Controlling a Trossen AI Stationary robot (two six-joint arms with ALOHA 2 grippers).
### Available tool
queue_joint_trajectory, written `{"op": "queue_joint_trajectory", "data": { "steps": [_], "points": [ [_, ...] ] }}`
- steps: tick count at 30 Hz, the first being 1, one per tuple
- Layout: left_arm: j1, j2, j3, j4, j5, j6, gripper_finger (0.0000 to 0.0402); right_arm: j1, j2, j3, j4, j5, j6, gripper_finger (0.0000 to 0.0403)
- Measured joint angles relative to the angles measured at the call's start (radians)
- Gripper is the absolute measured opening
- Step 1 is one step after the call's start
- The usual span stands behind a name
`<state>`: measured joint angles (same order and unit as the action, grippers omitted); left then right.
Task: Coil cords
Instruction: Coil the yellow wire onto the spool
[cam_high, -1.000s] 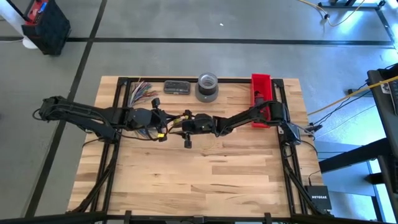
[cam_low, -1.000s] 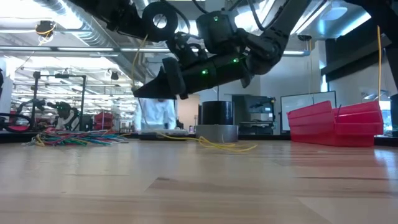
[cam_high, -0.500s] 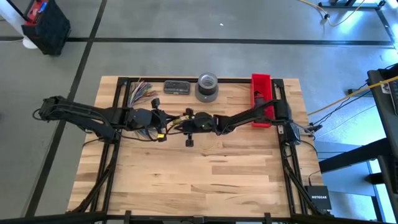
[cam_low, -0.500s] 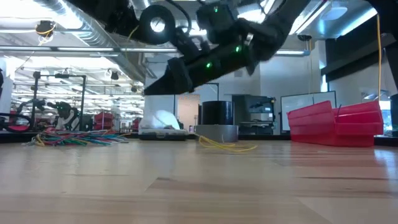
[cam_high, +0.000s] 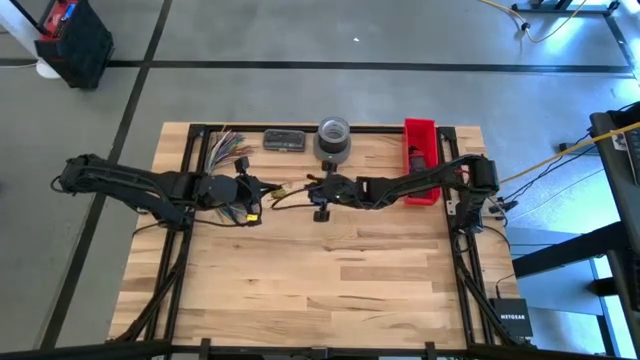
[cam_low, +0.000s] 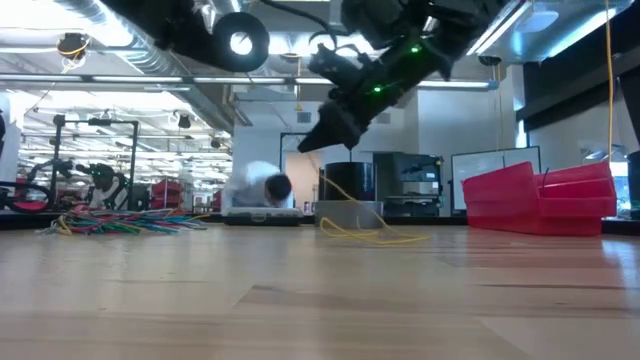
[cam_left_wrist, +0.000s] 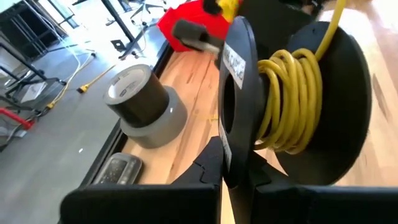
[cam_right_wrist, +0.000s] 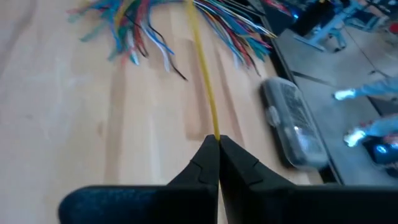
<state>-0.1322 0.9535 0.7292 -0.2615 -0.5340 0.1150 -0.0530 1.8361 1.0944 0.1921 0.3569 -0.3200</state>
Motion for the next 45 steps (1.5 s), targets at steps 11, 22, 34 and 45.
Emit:
{"op": "queue_joint_trajectory", "data": {
  "steps": [11,22,34,45],
  "points": [
    [0.02,0.038,0.0,-0.053,-0.009,0.006,0.0,0.047,-0.163,-0.044,-0.008,-0.041,0.055,0.0002],
    [0.073,0.165,0.0,-0.036,-0.075,0.05,0.0,0.094,-0.197,-0.044,0.082,-0.098,0.179,0.0007],
    [0.127,0.241,0.0,0.139,-0.088,0.002,0.0,0.093,-0.106,-0.044,0.315,-0.227,0.257,0.0007],
    [0.127,0.322,0.0,0.309,-0.059,0.018,0.0,0.092,0.015,-0.005,0.46,-0.209,0.263,0.0007]
  ]
}}
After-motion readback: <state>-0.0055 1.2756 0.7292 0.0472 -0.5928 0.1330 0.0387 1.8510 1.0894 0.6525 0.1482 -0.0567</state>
